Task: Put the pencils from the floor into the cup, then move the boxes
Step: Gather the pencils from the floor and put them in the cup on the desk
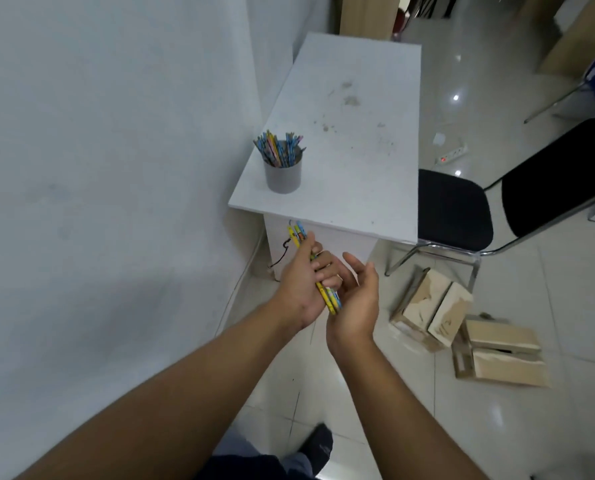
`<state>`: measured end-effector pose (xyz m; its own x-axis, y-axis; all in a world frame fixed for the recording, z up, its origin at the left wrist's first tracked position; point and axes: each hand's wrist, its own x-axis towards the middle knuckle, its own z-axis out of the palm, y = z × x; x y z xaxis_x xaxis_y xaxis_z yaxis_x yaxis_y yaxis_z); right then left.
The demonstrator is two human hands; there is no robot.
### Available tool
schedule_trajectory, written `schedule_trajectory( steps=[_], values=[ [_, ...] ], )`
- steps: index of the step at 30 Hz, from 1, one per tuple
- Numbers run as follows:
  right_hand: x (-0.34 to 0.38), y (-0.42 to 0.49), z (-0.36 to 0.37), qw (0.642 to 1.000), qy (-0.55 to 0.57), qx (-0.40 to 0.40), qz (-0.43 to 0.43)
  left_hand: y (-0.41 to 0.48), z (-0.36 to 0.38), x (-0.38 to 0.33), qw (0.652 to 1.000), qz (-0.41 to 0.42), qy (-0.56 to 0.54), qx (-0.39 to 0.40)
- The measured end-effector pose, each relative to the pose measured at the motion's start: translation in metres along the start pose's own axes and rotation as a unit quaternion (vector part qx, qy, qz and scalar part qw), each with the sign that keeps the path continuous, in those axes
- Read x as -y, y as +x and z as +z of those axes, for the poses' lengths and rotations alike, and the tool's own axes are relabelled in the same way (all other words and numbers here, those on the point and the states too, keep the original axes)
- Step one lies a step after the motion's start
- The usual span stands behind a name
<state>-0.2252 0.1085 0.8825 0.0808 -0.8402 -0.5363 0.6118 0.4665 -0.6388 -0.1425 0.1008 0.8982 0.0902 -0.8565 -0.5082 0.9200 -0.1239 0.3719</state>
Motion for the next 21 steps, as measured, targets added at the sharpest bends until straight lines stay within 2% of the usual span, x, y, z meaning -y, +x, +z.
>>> schedule_trajectory(
  steps=[4,7,9,11,13,17,21],
  values=[
    [0.025,0.006,0.011,0.991,-0.133,-0.001,0.032,-0.009,0.02,-0.005,0.995,0.07,0.036,-0.066],
    [0.033,0.007,0.018,0.95,-0.286,0.043,0.116,-0.006,0.018,-0.016,0.971,0.109,0.161,-0.138],
    [0.034,0.011,0.025,0.93,-0.339,0.058,0.131,0.001,0.013,-0.026,0.942,0.137,0.262,-0.162],
    [0.032,0.022,0.034,0.921,-0.367,0.069,0.116,0.013,0.009,-0.038,0.918,0.156,0.332,-0.152],
    [0.029,0.038,0.042,0.913,-0.39,0.076,0.092,0.028,0.005,-0.053,0.901,0.139,0.388,-0.132],
    [0.03,0.084,0.061,0.911,-0.406,0.058,0.046,0.068,-0.005,-0.091,0.914,0.07,0.396,-0.054],
    [0.037,0.138,0.086,0.911,-0.411,0.028,0.015,0.107,-0.001,-0.136,0.91,0.047,0.412,-0.003]
  ],
)
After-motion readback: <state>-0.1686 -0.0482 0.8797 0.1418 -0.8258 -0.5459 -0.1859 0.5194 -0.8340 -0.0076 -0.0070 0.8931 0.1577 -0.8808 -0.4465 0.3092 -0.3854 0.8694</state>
